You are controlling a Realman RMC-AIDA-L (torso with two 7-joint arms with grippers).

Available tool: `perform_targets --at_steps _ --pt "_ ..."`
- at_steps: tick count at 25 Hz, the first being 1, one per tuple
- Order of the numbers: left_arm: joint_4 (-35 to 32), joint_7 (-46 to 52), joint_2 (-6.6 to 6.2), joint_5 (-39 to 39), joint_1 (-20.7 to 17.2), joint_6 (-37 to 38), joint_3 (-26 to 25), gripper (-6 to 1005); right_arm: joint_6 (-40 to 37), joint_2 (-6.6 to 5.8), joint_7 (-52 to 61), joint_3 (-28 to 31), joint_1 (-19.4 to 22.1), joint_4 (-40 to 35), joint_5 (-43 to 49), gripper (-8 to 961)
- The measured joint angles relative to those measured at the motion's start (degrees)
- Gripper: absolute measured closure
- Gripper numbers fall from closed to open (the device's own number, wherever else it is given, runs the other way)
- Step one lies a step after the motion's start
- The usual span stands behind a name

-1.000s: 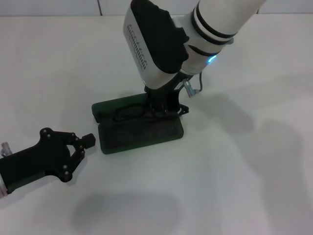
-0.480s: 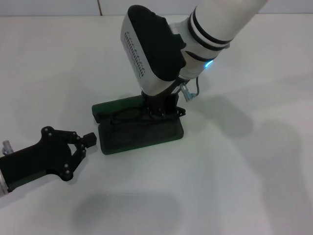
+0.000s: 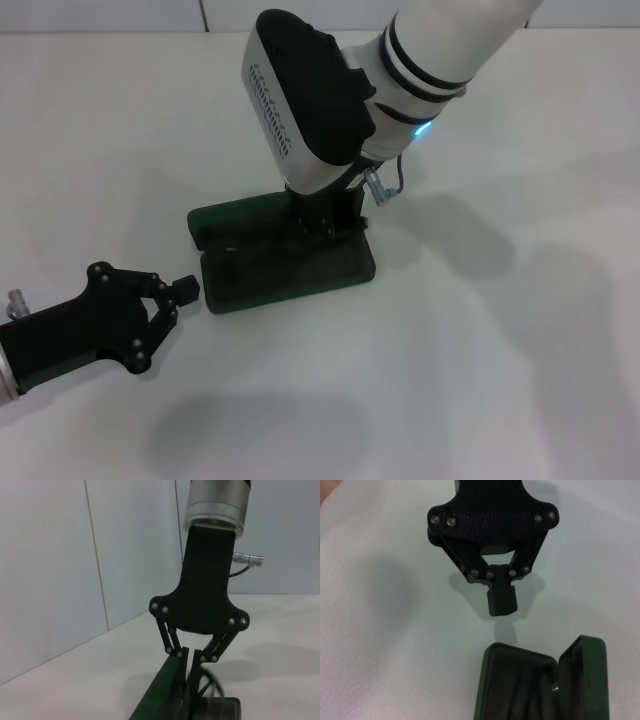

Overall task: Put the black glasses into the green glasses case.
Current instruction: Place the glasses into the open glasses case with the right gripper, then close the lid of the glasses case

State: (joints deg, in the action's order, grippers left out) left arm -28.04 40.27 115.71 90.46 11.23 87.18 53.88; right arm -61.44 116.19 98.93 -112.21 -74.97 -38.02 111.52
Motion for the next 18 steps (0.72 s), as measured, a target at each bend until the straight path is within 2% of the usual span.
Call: perform_targets --at_steps 7,11,15,17,18 --pt "0.0 -0.02 0.04 0.07 0.02 0.01 0.0 998 0.17 0.0 0.06 0.02 0.43 -0.21 0.26 780" --pt "0.0 -0.02 0.05 0.08 0.02 0.01 -0.04 998 -1.6 0.0 0.07 2.24 0.55 -0.48 -0.21 782" --pt "0.0 0.19 0.12 0.08 0.02 0.04 -0.13 998 -9.4 0.01 -0.37 12.33 2.63 -2.0 -0.78 782" --pt "0.03 0.33 -0.01 0.08 -0.01 0.42 -0.16 998 -13.68 -0.06 -0.69 19.31 5.24 -4.27 -0.85 781" --pt "0.04 0.41 -0.11 0.08 -0.07 0.93 -0.18 998 -16.77 -0.13 -1.08 24.66 7.45 -6.0 -0.84 781"
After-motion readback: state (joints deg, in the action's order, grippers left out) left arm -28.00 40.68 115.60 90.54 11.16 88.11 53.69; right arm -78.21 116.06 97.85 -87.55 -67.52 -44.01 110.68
